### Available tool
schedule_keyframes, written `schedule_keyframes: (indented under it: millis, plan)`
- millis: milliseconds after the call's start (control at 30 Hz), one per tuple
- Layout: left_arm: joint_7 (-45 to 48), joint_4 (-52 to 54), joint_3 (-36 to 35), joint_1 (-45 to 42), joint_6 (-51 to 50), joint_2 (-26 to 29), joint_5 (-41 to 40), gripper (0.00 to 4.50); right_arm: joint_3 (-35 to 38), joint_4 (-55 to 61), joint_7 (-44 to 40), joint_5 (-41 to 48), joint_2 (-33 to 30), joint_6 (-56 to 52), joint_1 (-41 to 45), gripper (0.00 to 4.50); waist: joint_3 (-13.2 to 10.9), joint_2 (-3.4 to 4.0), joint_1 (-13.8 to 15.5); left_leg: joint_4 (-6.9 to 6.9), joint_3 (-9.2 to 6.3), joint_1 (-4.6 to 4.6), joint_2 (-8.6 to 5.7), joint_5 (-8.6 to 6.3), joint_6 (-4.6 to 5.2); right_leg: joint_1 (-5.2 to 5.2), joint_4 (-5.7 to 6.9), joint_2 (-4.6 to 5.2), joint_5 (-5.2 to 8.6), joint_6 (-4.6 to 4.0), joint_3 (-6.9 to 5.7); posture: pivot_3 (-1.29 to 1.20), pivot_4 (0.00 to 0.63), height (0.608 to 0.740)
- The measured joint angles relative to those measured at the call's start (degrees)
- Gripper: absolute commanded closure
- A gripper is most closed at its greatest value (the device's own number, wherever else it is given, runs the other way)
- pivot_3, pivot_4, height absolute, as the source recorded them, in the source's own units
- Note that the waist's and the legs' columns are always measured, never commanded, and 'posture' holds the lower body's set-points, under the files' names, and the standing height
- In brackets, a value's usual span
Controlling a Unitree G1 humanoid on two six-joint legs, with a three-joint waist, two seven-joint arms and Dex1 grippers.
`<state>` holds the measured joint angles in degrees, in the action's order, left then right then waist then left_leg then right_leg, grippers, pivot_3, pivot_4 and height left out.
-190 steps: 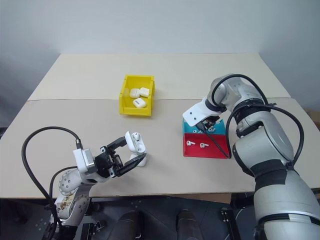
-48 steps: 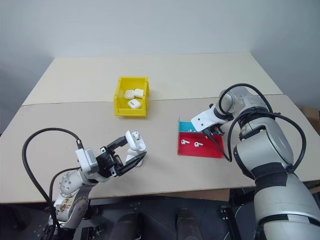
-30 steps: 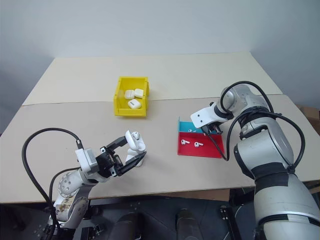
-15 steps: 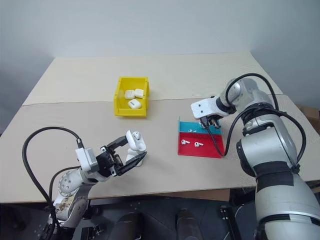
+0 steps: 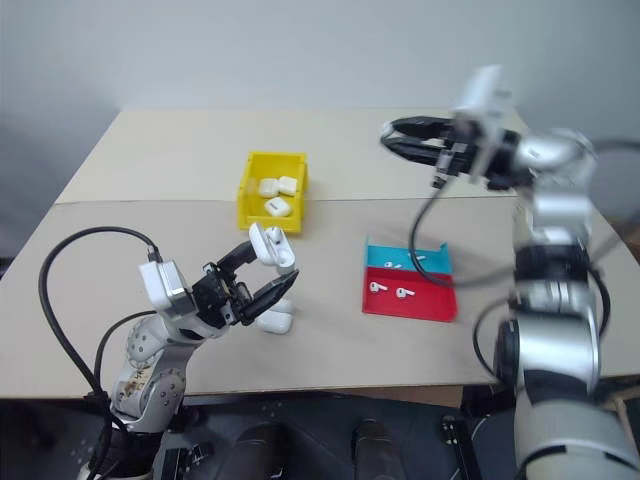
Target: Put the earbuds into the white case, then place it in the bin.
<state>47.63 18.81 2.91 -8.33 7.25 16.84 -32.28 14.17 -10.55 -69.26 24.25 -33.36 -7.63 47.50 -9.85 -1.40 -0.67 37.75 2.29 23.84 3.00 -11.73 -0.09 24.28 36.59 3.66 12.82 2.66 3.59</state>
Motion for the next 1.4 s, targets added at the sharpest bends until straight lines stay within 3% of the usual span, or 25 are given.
schedule_keyframes:
  millis: [133,233,367,633,933,1400]
  plan:
    - [-0.8,1.8,0.7,-3.0,-3.9,-1.3,-3.8,1.75,3.7,26.1,9.1,17.2,2.9,-12.0,-17.8,3.65,0.0,0.01,-0.2,0.04,0.07,-0.02,-0.06,0.00,0.00,-0.04,-0.04,0.01,-0.04,0.08,0.12,0.00,0.150,0.740]
    - [0.4,2.8,0.7,-3.1,-6.7,-0.7,-7.0,1.75,5.6,35.4,14.6,26.3,4.9,-14.9,-23.3,3.65,0.0,-0.01,-1.1,0.08,0.03,-0.18,-0.04,0.06,0.06,-0.12,-0.03,-0.16,0.05,0.39,0.23,0.00,0.150,0.740]
    - [3.8,2.7,0.6,-3.6,-9.5,0.8,-10.1,1.75,5.3,42.6,18.3,32.8,5.6,-16.1,-26.6,3.65,0.0,-0.03,-1.7,0.08,-0.05,-0.41,-0.06,0.19,0.13,-0.16,0.04,-0.28,0.06,-0.03,0.34,0.00,0.150,0.740]
    - [10.3,-0.9,1.3,-7.2,-9.8,-0.3,-10.0,1.75,0.8,45.4,22.0,36.7,4.7,-17.4,-26.4,3.65,0.0,-0.03,-1.9,0.08,-0.06,-0.42,-0.14,0.33,0.31,-0.16,-0.03,-0.30,-0.10,-0.13,0.46,0.00,0.150,0.740]
    - [11.1,-1.7,1.6,-7.5,-9.6,-1.5,-8.1,1.75,-6.1,46.3,23.1,35.4,3.4,-18.7,-26.2,3.65,0.0,-0.02,-1.6,0.02,-0.17,0.11,-0.15,0.32,0.33,-0.05,-0.67,-0.34,-0.35,0.36,0.44,0.00,0.150,0.740]
    - [11.2,-1.7,1.6,-6.8,-8.4,-2.1,-6.2,1.75,-9.7,46.0,21.9,32.9,1.0,-20.0,-25.8,3.65,0.0,-0.03,-1.5,0.03,-0.19,0.14,-0.15,0.33,0.34,-0.04,-0.72,-0.35,-0.21,0.09,0.43,0.00,0.150,0.740]
